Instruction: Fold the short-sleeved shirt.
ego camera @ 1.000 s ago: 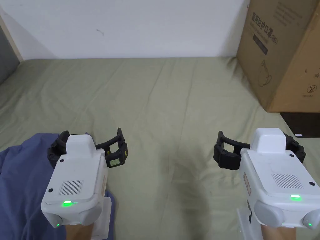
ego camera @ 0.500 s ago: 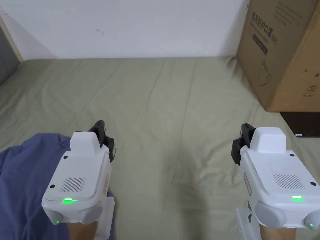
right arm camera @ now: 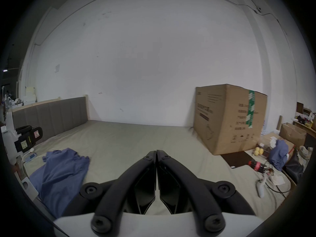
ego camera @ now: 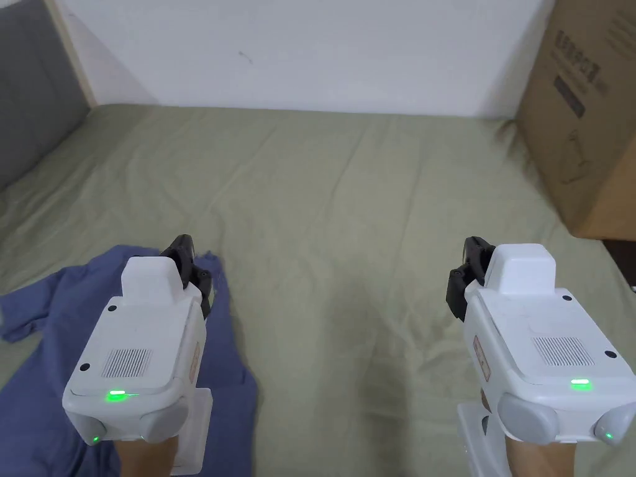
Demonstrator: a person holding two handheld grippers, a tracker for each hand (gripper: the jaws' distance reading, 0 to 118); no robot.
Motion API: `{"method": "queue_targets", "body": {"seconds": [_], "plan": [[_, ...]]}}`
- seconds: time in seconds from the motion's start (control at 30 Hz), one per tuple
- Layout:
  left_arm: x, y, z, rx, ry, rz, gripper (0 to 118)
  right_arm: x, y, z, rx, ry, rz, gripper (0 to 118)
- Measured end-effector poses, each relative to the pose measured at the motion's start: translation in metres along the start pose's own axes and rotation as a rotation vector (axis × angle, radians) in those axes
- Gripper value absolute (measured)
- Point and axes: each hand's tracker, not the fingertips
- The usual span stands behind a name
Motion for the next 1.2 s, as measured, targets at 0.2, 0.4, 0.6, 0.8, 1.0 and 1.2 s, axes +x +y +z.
{"method": "queue_targets", "body": {"seconds": [0.2,0.4,0.6,0.8,1.0,1.2], "plan": [[-0.066,0.0,0.028,-0.01,0.167,0.001,0,-0.067,0.007,-0.015,0.013,0.172,0.004,0],[-0.13,-0.005,0.065,-0.034,0.317,0.001,0,-0.137,0.01,-0.013,0.018,0.327,0.011,0],[-0.169,-0.013,0.095,-0.066,0.39,-0.008,0,-0.183,0.005,-0.008,0.003,0.421,0.021,0],[-0.183,-0.026,0.099,-0.113,0.402,0.002,0,-0.198,0.0,-0.009,-0.012,0.451,0.026,0],[-0.191,-0.031,0.076,-0.217,0.353,0.038,0,-0.191,0.001,-0.016,-0.019,0.433,0.038,0],[-0.195,-0.042,0.014,-0.462,0.247,0.154,0,-0.172,-0.001,-0.027,-0.034,0.397,0.039,0]]}}
